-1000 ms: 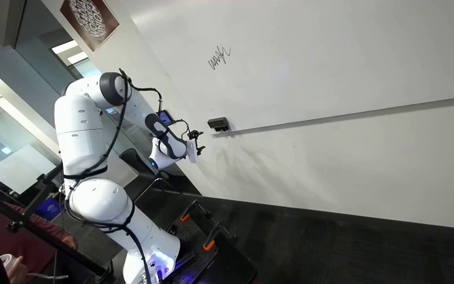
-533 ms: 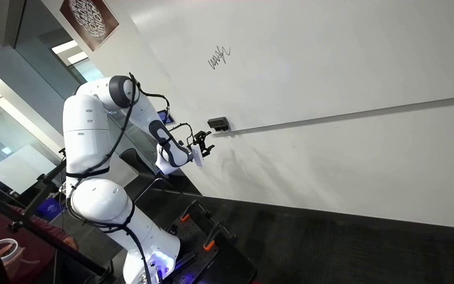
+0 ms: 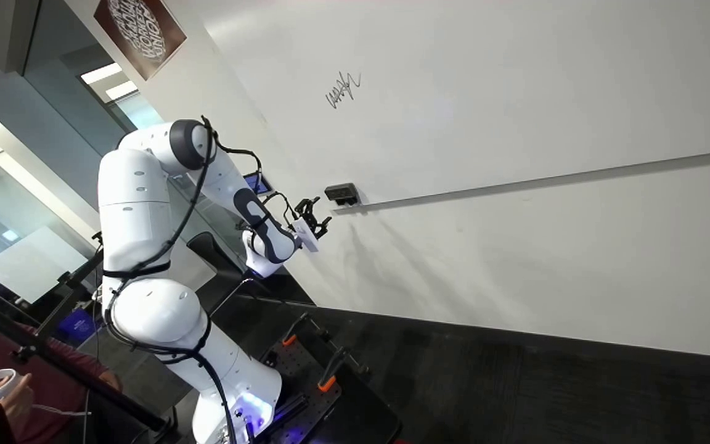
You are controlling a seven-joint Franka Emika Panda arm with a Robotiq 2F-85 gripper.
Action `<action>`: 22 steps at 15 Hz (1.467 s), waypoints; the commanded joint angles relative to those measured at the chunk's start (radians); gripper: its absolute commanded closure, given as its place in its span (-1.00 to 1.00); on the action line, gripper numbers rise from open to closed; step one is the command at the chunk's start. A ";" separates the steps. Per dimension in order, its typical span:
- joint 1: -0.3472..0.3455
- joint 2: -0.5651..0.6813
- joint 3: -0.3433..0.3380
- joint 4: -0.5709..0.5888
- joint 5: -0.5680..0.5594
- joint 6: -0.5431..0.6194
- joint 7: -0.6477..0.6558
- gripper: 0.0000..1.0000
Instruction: Use the gray eraser to erase the white board
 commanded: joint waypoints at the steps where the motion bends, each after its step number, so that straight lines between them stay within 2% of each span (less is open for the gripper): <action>1: 0.098 -0.060 -0.089 -0.036 -0.014 -0.034 -0.049 -1.00; 3: 0.143 -0.070 -0.144 -0.028 -0.016 -0.008 -0.077 -1.00; 7: 0.277 -0.107 -0.275 -0.023 -0.016 0.058 -0.073 -1.00; 13: 0.362 -0.153 -0.395 -0.012 -0.014 0.205 -0.077 -1.00; 14: 0.358 -0.155 -0.402 -0.004 -0.014 0.226 -0.075 -1.00; 15: 0.336 -0.115 -0.369 0.001 -0.014 0.170 -0.065 -1.00; 22: 0.350 -0.111 -0.385 0.015 -0.014 0.178 -0.059 -1.00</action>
